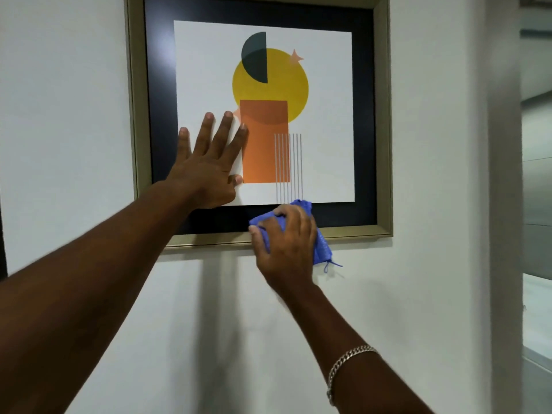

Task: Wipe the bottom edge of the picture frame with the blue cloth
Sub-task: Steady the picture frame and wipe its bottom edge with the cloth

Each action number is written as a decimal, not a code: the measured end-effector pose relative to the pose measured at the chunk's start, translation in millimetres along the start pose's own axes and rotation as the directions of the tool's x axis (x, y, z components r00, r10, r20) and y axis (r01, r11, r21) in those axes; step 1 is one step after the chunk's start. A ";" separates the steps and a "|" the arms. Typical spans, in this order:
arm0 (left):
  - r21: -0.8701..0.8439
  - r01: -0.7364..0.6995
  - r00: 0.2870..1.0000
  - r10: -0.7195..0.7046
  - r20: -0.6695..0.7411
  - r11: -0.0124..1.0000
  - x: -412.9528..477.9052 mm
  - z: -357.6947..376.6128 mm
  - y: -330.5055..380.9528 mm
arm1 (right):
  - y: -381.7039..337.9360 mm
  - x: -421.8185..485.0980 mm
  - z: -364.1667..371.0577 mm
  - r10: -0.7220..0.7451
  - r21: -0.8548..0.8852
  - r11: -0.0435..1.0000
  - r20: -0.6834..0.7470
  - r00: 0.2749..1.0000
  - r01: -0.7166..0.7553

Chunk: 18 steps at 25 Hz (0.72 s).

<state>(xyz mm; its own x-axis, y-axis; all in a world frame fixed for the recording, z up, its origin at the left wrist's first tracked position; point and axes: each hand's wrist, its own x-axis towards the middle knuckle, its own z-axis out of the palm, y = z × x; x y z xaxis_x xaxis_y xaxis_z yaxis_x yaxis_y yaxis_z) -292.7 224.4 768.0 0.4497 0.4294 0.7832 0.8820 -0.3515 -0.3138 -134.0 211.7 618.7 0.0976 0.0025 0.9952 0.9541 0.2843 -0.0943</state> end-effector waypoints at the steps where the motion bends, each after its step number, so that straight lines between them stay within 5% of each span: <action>1: -0.032 0.039 0.999 -0.039 -0.007 0.999 -6.4 3.0 8.3 | 14.1 2.0 -9.2 0.032 0.025 0.999 0.016 0.999 -0.032; 4: -0.187 0.130 0.989 -0.141 -0.051 0.974 -39.0 17.2 49.3 | 42.3 8.2 -35.0 0.088 0.137 0.985 0.115 0.990 -0.103; 8: -0.421 0.194 0.962 -0.257 -0.096 0.886 -87.9 40.6 124.3 | 64.9 16.8 -66.5 -0.017 0.387 0.916 0.292 0.956 -0.102; 13: -0.595 0.327 0.915 -0.403 0.006 0.734 -85.6 49.3 197.4 | 81.2 18.1 -92.5 0.094 0.315 0.919 0.410 0.907 -0.238; 18: -0.760 0.145 0.881 -0.432 -0.192 0.634 -86.6 48.6 239.2 | 109.5 4.1 -127.7 0.179 0.480 0.754 0.506 0.843 -0.448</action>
<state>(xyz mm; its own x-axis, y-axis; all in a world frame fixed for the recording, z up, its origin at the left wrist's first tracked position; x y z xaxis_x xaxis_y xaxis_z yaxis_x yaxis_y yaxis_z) -113.8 143.6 598.9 -0.0118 0.3701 0.9289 0.5170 -0.7929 0.3224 7.1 120.4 609.2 0.1100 0.5386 0.8353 0.5397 0.6734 -0.5052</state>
